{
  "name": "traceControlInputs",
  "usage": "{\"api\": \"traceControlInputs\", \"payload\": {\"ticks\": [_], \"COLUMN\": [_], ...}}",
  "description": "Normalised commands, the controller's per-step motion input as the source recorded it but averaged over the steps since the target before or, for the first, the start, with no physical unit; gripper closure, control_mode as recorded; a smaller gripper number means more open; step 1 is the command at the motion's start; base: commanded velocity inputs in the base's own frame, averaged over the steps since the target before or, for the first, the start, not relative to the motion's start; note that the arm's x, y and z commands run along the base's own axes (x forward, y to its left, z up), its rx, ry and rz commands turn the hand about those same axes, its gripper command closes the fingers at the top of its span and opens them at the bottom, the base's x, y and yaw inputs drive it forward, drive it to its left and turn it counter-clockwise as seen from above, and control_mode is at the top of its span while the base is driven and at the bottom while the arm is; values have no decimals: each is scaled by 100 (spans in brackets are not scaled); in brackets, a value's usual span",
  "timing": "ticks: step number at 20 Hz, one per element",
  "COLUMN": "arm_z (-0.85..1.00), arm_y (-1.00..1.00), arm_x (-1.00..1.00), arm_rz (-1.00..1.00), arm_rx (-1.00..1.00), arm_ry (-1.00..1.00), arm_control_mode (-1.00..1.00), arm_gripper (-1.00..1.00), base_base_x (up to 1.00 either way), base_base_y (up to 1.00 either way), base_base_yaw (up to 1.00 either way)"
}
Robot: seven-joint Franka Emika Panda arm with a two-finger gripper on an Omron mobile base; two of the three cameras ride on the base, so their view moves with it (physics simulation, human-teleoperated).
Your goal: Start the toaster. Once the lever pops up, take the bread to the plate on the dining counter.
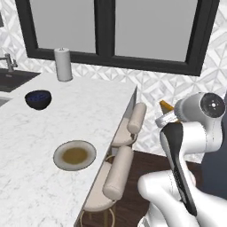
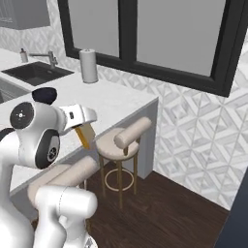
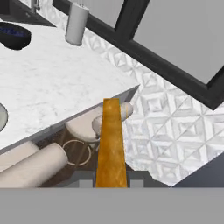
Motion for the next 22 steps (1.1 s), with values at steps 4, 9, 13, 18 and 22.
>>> {"api": "traceControlInputs", "payload": {"ticks": [4, 9, 13, 18, 22], "arm_z": [-95, -76, -40, -2, -11], "arm_y": [-12, -1, 21, 58, 57], "arm_x": [41, 47, 88, 100, 98], "arm_rz": [86, 86, 71, 46, 40], "arm_rx": [-12, -9, -8, -7, -11], "arm_ry": [-18, -12, 0, 0, -10], "arm_control_mode": [-100, -100, -100, -100, -100], "arm_gripper": [100, 100, 100, 100, 100], "base_base_x": [0, 0, 0, 0, 0], "base_base_y": [0, 0, 0, 0, 0], "base_base_yaw": [0, 0, 0, 0, 0]}}
